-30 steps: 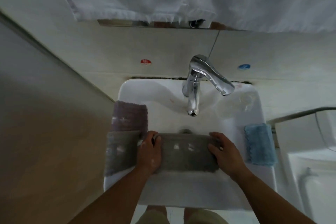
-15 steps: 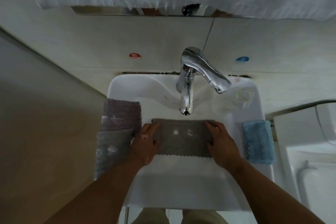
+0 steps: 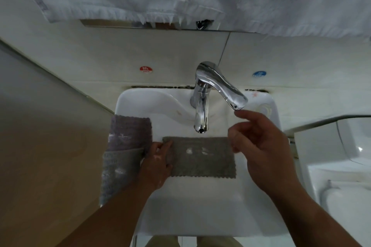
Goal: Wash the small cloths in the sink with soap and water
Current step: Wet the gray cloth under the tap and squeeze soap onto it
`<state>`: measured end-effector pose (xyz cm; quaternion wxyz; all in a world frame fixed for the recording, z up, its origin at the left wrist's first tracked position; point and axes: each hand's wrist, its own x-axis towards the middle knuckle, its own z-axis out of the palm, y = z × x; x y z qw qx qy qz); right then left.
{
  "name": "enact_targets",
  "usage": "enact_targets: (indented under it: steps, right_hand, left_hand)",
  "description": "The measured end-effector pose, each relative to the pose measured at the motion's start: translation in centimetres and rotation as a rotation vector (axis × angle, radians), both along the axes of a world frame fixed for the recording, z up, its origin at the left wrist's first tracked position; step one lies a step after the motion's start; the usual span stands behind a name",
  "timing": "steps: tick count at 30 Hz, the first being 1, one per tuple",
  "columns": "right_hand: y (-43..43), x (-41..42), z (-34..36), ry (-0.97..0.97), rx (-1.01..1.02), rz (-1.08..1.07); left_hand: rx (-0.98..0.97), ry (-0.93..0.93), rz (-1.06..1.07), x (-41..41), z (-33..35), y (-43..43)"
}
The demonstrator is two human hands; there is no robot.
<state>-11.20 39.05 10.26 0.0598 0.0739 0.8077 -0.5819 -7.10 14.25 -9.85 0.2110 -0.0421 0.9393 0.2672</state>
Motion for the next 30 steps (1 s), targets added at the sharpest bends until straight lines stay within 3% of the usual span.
enact_targets:
  steps: [11,18,21,25,30]
  right_hand:
    - [-1.3,-1.8,3.4,0.04,-0.135,0.001]
    - [-0.8,-1.7,3.2,0.055,-0.069,0.096]
    - [-0.2,-0.6,0.2,0.036,0.106,0.108]
    - [0.2,1.8,-6.9,-0.167,0.407,0.255]
    - [1.0,2.7,-15.2,-0.165,0.645,0.416]
  left_hand:
    - [-0.052,-0.022,-0.019,0.5,-0.4,-0.4]
    - [-0.051,-0.036,0.001,0.4,-0.3,-0.2]
    - [-0.025,-0.04,0.023,0.4,-0.3,-0.1]
    - [0.0,-0.047,0.046,0.5,-0.5,-0.3]
    - [-0.022,-0.067,0.049,0.4,-0.6,-0.3]
